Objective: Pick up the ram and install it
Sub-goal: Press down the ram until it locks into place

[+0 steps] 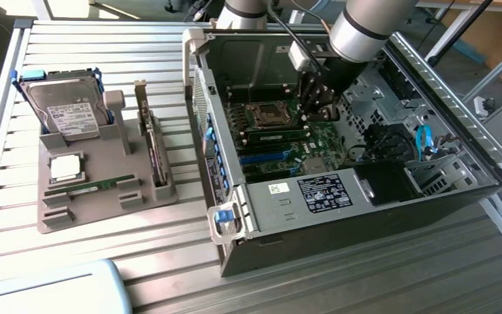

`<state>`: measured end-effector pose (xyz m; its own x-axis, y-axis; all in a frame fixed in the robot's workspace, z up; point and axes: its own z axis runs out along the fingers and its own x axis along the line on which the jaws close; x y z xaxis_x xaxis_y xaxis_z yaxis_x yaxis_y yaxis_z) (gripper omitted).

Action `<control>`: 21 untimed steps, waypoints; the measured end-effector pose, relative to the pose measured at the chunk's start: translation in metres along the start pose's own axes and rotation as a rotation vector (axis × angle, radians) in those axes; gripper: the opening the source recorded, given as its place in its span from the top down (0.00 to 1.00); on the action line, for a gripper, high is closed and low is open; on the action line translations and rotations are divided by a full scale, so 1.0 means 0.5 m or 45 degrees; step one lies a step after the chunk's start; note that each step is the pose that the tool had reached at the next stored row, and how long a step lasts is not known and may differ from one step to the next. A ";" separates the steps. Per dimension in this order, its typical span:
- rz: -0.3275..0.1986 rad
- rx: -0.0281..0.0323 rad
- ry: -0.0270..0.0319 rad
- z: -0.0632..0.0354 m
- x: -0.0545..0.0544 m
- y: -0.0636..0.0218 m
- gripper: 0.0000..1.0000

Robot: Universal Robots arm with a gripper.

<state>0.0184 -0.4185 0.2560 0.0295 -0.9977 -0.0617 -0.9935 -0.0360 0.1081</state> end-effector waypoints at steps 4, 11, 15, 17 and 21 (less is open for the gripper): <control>-0.001 0.0101 0.0003 0.003 -0.001 0.027 0.89; -0.002 0.0255 0.0002 0.016 -0.003 0.110 0.89; -0.002 0.0308 0.0003 0.023 -0.004 0.144 0.89; -0.002 0.0332 -0.0004 0.027 -0.004 0.159 0.89; -0.002 0.0333 -0.0056 0.039 -0.004 0.159 0.89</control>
<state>-0.0626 -0.4185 0.2454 0.0310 -0.9973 -0.0663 -0.9960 -0.0364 0.0820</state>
